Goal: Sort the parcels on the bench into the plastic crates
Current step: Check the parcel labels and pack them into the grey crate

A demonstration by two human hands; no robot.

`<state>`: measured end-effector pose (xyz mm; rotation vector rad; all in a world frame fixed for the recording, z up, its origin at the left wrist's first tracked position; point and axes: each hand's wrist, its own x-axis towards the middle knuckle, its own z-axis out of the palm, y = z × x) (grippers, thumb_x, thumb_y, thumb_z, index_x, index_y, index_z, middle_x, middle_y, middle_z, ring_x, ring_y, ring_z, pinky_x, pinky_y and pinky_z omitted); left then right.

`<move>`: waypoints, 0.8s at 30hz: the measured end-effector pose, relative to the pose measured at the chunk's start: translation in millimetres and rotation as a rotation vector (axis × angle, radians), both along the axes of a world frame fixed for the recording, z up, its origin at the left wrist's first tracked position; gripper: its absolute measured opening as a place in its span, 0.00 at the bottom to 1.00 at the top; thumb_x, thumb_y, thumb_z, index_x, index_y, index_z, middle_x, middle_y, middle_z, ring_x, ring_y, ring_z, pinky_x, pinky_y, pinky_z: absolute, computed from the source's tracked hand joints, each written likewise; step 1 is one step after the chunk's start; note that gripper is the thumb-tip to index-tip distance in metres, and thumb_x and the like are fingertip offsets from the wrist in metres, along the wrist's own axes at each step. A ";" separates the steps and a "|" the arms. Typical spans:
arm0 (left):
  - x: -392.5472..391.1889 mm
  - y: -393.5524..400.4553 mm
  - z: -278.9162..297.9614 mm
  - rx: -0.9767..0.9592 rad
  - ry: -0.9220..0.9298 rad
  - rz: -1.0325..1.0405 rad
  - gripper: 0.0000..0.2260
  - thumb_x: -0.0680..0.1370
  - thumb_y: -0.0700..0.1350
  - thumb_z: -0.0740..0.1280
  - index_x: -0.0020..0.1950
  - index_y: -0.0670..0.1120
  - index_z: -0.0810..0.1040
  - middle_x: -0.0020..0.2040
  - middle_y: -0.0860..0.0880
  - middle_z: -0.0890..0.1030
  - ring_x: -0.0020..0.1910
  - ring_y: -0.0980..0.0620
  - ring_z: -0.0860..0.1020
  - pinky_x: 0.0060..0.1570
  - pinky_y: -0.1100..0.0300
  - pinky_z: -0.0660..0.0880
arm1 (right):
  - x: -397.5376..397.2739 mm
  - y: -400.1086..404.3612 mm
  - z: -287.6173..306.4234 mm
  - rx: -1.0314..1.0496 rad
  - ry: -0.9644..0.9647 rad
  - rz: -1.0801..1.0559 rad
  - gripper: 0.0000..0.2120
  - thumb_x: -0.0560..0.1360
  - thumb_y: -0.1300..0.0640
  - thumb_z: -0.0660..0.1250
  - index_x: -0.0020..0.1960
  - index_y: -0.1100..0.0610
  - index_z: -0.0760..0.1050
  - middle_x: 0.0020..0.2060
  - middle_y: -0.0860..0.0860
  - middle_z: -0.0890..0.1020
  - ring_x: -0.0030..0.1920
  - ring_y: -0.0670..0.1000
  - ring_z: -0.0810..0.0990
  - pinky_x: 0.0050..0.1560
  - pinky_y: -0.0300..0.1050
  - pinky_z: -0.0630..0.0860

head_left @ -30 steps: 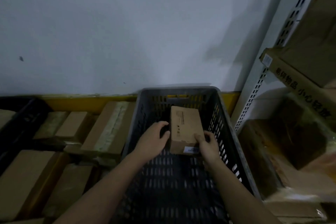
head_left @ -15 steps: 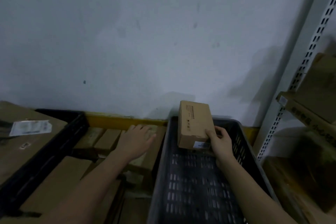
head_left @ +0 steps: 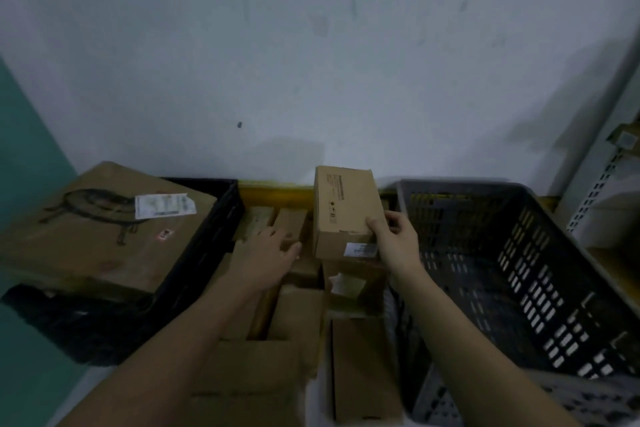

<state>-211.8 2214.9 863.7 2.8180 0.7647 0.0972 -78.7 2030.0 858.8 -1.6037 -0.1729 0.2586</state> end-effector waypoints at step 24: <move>-133.2 -23.2 -156.7 -0.004 0.132 -0.192 0.41 0.70 0.71 0.27 0.80 0.60 0.50 0.80 0.54 0.57 0.79 0.51 0.52 0.77 0.43 0.43 | -125.4 -42.4 -160.3 -0.398 0.099 -0.163 0.14 0.80 0.56 0.62 0.65 0.56 0.66 0.60 0.57 0.76 0.57 0.58 0.77 0.57 0.55 0.77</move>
